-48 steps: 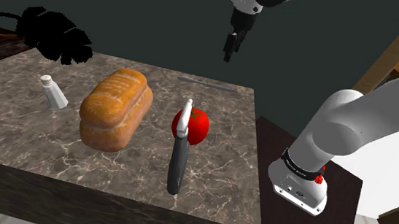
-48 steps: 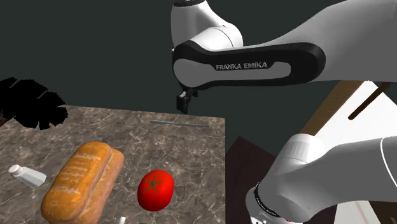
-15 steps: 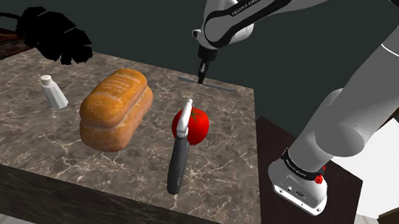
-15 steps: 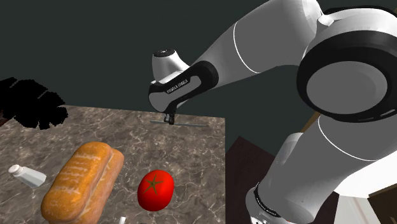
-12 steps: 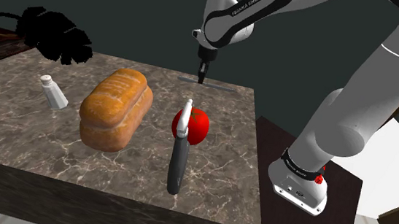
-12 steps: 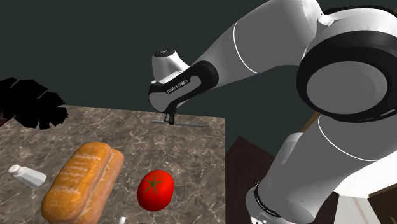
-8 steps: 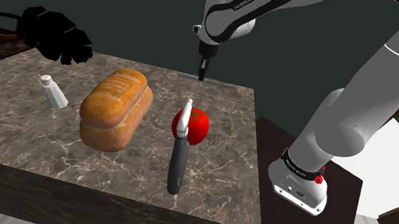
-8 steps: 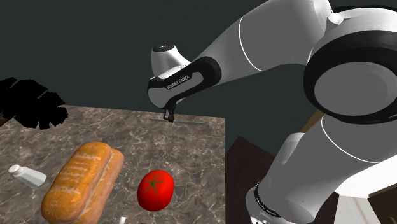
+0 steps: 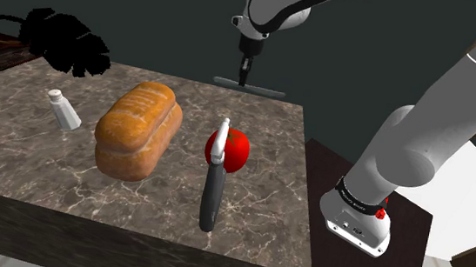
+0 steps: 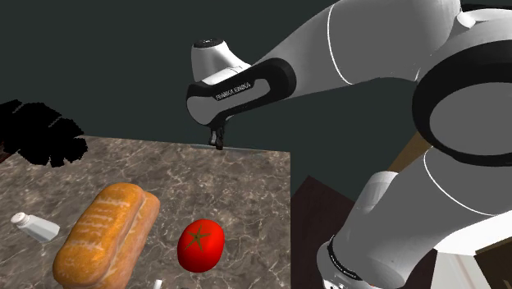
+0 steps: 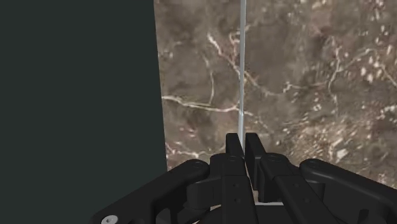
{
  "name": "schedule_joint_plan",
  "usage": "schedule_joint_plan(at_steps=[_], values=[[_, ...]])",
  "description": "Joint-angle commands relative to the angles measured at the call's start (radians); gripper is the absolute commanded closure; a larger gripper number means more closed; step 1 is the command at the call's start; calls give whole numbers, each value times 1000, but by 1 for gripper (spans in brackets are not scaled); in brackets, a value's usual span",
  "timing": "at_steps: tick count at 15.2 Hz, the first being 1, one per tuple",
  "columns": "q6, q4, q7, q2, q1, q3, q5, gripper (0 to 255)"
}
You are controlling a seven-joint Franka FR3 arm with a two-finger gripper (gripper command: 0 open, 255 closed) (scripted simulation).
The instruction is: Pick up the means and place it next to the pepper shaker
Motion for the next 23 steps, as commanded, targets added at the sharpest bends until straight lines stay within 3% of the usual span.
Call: schedule_joint_plan(at_steps=[1,23], values=[[-27,14,5,-13,1,3,-2,255],[-326,238,18,-88,2,8,-10,255]])
